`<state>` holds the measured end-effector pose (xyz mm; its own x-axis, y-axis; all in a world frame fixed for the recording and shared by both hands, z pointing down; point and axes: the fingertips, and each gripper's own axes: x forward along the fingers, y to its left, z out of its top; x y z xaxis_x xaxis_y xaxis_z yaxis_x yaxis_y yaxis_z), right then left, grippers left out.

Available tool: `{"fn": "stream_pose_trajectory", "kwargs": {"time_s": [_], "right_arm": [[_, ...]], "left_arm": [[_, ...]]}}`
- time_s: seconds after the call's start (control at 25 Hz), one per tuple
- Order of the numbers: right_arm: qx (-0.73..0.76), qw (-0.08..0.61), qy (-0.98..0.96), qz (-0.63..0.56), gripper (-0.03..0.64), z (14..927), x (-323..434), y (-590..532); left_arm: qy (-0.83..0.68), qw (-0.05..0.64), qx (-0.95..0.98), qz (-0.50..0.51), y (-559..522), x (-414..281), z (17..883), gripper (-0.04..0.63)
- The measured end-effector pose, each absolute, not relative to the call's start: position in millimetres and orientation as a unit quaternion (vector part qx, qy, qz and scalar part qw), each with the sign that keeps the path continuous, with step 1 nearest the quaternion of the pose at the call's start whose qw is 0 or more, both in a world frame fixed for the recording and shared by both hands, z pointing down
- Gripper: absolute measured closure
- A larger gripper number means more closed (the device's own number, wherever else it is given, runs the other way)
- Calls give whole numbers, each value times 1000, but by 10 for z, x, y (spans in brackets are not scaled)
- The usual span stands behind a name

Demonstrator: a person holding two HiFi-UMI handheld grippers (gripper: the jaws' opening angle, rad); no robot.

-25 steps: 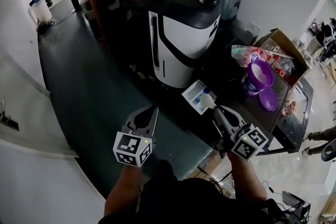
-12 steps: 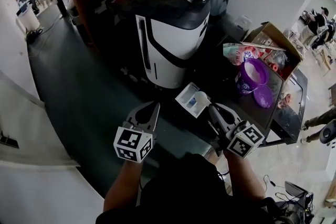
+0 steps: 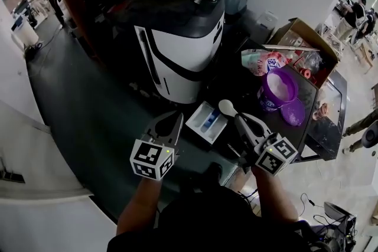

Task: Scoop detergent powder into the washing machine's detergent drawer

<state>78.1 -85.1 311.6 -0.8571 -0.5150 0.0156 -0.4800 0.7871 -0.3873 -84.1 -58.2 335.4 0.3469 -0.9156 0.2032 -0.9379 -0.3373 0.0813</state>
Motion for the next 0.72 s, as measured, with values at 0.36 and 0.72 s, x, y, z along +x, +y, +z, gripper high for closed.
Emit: {"fn": "stream_pose_trajectory", "kwargs": {"time_s": [0.36, 0.72], "right_arm": [[-247, 49, 946, -203, 595, 3124, 1158, -1518], [-243, 54, 948, -200, 595, 3123, 1420, -1915]], "left_arm": [[-582, 94, 804, 74, -1263, -484, 3286, 592], [-570, 95, 812, 82, -1663, -84, 3324, 592]]}}
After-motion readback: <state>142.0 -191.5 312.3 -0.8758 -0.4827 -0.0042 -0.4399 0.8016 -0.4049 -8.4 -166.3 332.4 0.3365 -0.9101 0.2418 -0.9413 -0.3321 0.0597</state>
